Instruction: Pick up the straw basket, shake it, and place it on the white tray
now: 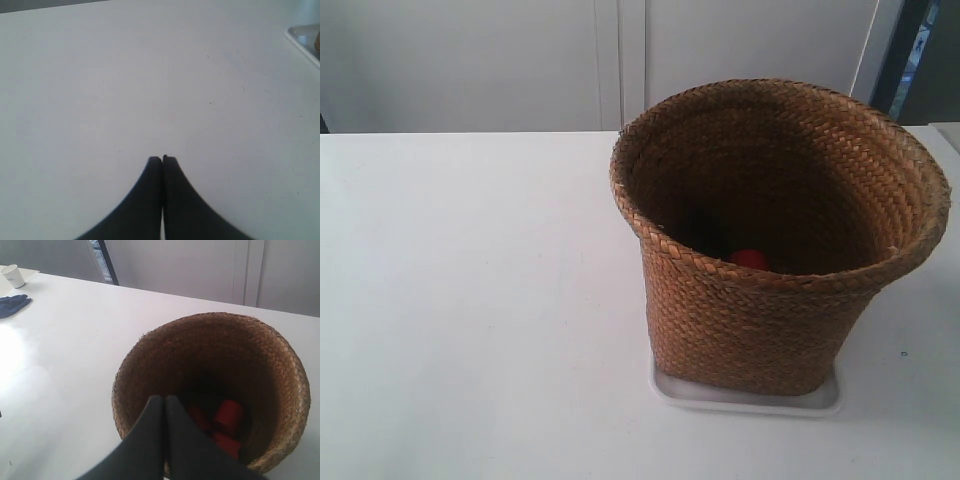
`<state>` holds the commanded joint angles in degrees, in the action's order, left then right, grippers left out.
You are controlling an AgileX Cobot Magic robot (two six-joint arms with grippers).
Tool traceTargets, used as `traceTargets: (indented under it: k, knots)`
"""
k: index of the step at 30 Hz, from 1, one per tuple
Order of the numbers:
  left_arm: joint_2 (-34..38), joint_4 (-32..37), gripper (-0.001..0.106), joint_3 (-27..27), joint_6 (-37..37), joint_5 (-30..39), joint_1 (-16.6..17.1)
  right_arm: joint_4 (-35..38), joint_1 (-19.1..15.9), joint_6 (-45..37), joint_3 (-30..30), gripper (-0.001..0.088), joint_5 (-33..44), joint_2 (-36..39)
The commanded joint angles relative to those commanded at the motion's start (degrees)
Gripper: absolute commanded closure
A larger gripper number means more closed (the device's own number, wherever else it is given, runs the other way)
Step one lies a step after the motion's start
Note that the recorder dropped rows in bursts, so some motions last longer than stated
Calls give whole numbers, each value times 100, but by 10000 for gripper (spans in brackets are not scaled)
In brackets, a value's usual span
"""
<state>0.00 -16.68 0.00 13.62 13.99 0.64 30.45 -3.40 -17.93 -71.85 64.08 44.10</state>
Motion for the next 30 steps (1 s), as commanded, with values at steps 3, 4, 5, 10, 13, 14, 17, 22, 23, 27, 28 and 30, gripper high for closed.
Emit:
traceTargets:
  k: [3,4,5,10,13,14,17,22,23,27,28,30]
  knots:
    - [0,0,1053,0,10,0,0,-52,0,7,0,868,-12,0]
    - [0,0,1053,0,10,0,0,-166,0,7,0,868,-34,-8]
    - [0,0,1053,0,10,0,0,-243,0,7,15,868,-83,-34]
    - [0,0,1053,0,10,0,0,-315,0,7,674,868,-1488,-426]
    - [0,0,1053,0,10,0,0,-315,0,7,1348,868,-2466,-810]
    - [0,0,1053,0,10,0,0,-315,0,7,1576,868,-2731,-951]
    - [0,0,1053,0,10,0,0,-315,0,7,2197,868,-3283,-1377]
    - [0,0,1053,0,10,0,0,-666,0,7,3171,868,-3421,-1870]
    - [0,0,1053,0,10,0,0,-749,0,7,3337,868,-3477,-1882]
    - [0,0,1053,0,10,0,0,-705,0,93,3965,868,-4126,-1882]
    - [0,0,1053,0,10,0,0,-708,0,219,4096,868,-4297,-1882]
    - [0,0,1053,0,10,0,0,-720,0,545,4403,868,-4709,-1895]
